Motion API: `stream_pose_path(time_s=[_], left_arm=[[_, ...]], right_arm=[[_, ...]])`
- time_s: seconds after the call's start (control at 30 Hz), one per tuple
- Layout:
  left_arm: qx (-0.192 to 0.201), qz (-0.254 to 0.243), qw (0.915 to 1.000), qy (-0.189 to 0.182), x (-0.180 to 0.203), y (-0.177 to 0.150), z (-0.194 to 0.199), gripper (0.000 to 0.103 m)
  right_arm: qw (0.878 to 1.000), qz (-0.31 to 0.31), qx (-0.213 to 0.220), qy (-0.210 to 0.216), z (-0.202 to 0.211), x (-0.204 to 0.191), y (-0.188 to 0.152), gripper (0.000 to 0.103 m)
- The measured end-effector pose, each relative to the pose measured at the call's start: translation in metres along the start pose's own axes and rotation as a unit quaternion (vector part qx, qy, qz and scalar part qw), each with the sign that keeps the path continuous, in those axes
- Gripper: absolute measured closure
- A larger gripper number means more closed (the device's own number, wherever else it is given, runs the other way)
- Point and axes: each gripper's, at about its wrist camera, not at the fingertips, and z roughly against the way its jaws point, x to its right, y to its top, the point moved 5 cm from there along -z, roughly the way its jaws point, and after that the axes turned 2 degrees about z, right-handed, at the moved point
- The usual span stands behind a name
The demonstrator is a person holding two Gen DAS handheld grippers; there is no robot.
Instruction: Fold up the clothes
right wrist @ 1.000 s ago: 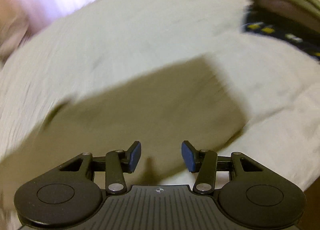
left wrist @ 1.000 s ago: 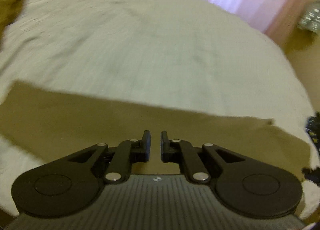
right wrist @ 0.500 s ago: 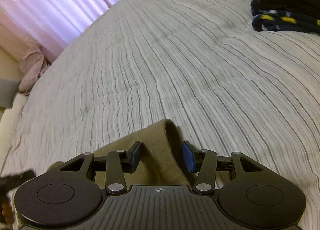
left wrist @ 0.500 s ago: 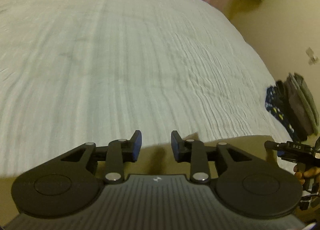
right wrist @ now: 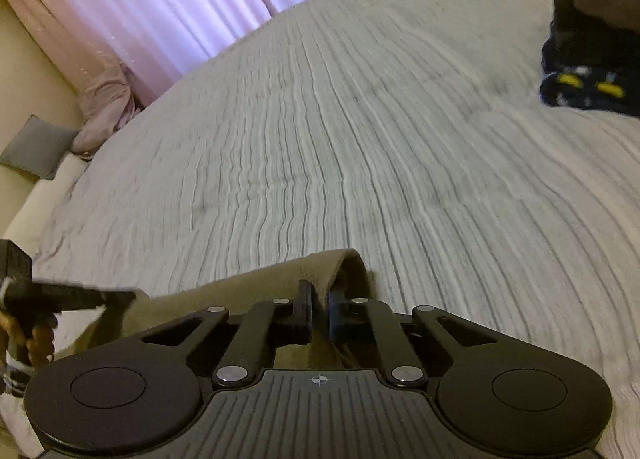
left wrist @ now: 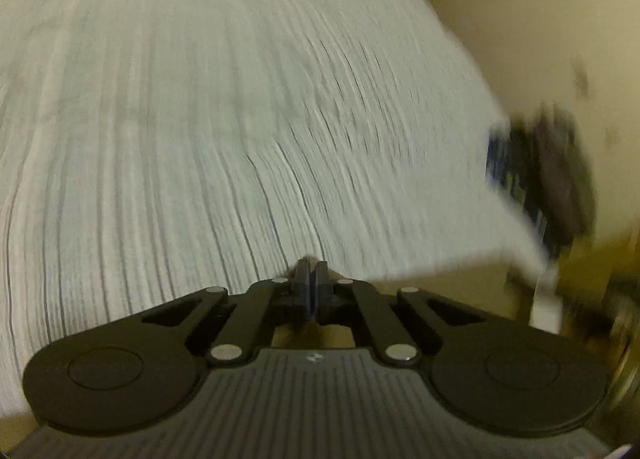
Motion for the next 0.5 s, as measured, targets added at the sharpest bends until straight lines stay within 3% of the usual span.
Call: stream_pose_path(time_s=[0.17,0.3,0.37,0.4,0.5], left_arm=[[0.05,0.083,0.9953,-0.004,-0.02,-0.007,-0.005,0.103],[0.068,0.036,0.9961,0.042,-0.01,-0.009,-0.013,0.101],[0.102,0.033,0.9918,0.07,-0.009,-0.007,0.002,0.096],[0.12,0.033,0.9888,0.083,-0.008,-0.007,0.01,0.094],[0.173,0.054,0.9778,0.105,-0.016,-0.019,0.054,0.094]], right_arm=[[0.999,-0.008,0.003,-0.037,-0.007,0.004,-0.014,0.098],[0.997,-0.006,0.004,-0.073,-0.028,0.004,-0.001,0.097],[0.996,-0.004,-0.002,-0.085,-0.032,0.001,0.005,0.094],[0.995,0.0,0.002,-0.095,-0.03,-0.002,0.007,0.088],[0.987,0.028,0.042,-0.156,-0.011,-0.012,0.009,0.046]])
